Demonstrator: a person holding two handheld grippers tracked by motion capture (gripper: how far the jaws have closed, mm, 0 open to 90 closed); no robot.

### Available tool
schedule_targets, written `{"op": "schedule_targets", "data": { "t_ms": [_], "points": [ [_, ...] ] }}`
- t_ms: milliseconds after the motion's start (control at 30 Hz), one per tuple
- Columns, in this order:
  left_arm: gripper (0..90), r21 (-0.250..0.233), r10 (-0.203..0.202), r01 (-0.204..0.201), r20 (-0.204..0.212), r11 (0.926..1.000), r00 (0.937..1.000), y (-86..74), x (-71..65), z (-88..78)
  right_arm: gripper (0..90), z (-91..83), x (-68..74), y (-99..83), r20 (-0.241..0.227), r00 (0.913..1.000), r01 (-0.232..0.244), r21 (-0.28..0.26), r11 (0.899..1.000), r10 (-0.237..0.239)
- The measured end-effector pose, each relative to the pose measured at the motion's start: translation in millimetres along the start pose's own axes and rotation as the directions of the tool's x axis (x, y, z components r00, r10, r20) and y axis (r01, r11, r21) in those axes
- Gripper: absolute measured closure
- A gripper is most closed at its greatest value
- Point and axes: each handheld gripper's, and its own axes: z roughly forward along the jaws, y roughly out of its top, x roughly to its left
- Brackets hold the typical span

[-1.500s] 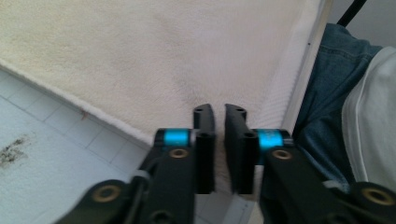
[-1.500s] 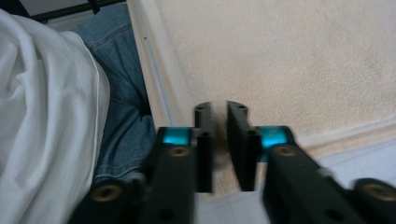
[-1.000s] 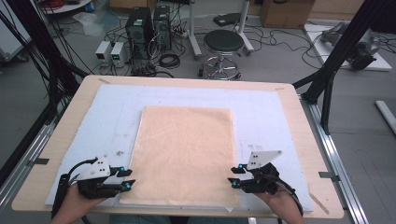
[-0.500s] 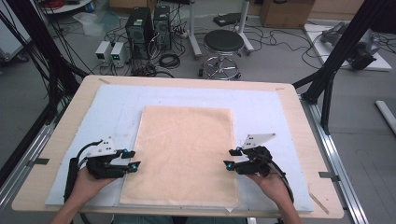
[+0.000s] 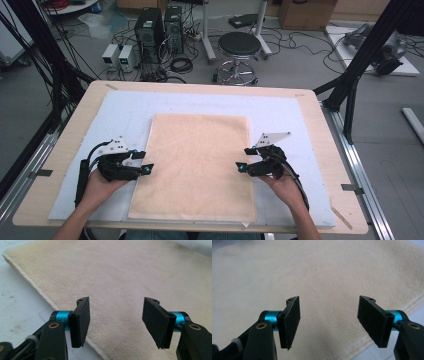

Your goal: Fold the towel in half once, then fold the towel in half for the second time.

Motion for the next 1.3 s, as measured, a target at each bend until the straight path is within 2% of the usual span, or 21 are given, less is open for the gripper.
{"op": "schedule_targets", "data": {
  "t_ms": [33, 200, 433, 533, 767, 933, 1033, 1200, 1267, 1300],
  "points": [
    [38.6, 0.004, 0.006, -0.006, 0.003, 1.0000, 1.0000, 0.4, 1.0, -0.4, 32.5, 0.7, -0.5, 1.6, 0.005, 1.0000, 0.001, 0.000, 1.000, -0.001],
    [38.7, 0.006, -0.013, 0.013, 0.011, 0.9999, 0.9999, 5.8, 6.4, 1.5, 29.9, 5.6, -2.8, 13.1, 0.031, 0.9994, 0.017, 0.010, 1.000, -0.017],
    [37.5, 0.007, -0.020, 0.020, 0.005, 0.9998, 0.9998, 18.1, 13.5, 3.2, 29.1, 13.3, -6.0, 26.7, 0.000, 0.9996, 0.027, 0.010, 1.000, -0.027],
    [37.2, -0.008, -0.025, 0.025, 0.003, 0.9997, 0.9997, 24.2, 16.9, 2.4, 28.9, 15.0, -7.5, 29.4, 0.000, 0.9995, 0.032, 0.013, 0.999, -0.032],
    [37.6, -0.004, -0.043, 0.043, -0.001, 0.9991, 0.9991, 34.5, 29.4, 6.4, 29.0, 16.6, -16.5, 27.8, -0.008, 1.0000, -0.001, 0.009, 1.000, 0.001],
    [37.6, 0.023, -0.049, 0.050, -0.024, 0.9985, 0.9985, 45.9, 43.2, 11.7, 28.5, 13.2, -27.8, 37.9, 0.015, 0.9999, 0.006, 0.012, 1.000, -0.006],
    [37.7, 0.011, -0.070, 0.070, -0.033, 0.9975, 0.9970, 54.0, 54.9, 13.8, 28.5, 10.8, -38.2, 46.6, 0.031, 0.9995, 0.001, 0.017, 1.000, -0.001],
    [39.1, -0.002, -0.126, 0.126, -0.079, 0.9920, 0.9889, 64.1, 78.4, 21.2, 28.5, 8.4, -60.5, 58.8, 0.061, 0.9977, -0.030, 0.018, 0.999, 0.029],
    [39.1, 0.012, -0.124, 0.126, -0.097, 0.9920, 0.9875, 67.3, 85.4, 25.9, 28.5, 9.9, -68.3, 61.5, 0.083, 0.9960, -0.036, 0.019, 0.999, 0.034],
    [39.1, -0.007, -0.139, 0.139, -0.111, 0.9903, 0.9841, 67.1, 87.4, 29.0, 28.5, 11.5, -71.7, 60.9, 0.089, 0.9953, -0.039, 0.010, 0.999, 0.038]
  ]
}}
